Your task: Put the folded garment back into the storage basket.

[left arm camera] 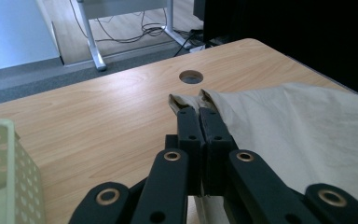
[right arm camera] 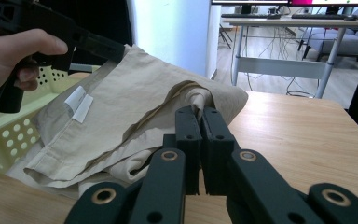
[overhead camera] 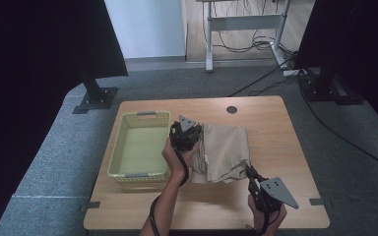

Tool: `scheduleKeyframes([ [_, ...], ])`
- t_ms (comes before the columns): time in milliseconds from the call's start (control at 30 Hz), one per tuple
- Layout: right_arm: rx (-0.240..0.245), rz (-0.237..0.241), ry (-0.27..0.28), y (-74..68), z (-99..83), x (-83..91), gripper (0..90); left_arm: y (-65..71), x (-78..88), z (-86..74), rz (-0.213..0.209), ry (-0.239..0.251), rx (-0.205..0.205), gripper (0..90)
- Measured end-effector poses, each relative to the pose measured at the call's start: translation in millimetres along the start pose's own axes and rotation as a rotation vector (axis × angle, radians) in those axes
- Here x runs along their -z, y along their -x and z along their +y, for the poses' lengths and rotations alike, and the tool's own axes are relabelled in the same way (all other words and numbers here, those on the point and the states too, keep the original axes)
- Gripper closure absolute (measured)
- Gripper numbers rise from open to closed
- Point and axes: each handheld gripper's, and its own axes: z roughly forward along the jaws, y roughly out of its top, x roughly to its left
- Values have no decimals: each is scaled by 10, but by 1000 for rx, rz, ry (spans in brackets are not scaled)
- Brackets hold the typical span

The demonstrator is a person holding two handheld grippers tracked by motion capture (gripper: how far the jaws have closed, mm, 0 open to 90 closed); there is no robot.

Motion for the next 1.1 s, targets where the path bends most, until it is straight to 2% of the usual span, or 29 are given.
scheduleKeyframes([
  [467,12,2,7,-43,51,-34,869,-69,129,97,15,30,-2,883],
  [1033,25,11,16,-112,107,-74,869,-125,173,108,23,33,-1,886],
  [1100,32,19,28,-153,167,-93,869,-152,199,118,29,37,2,886],
])
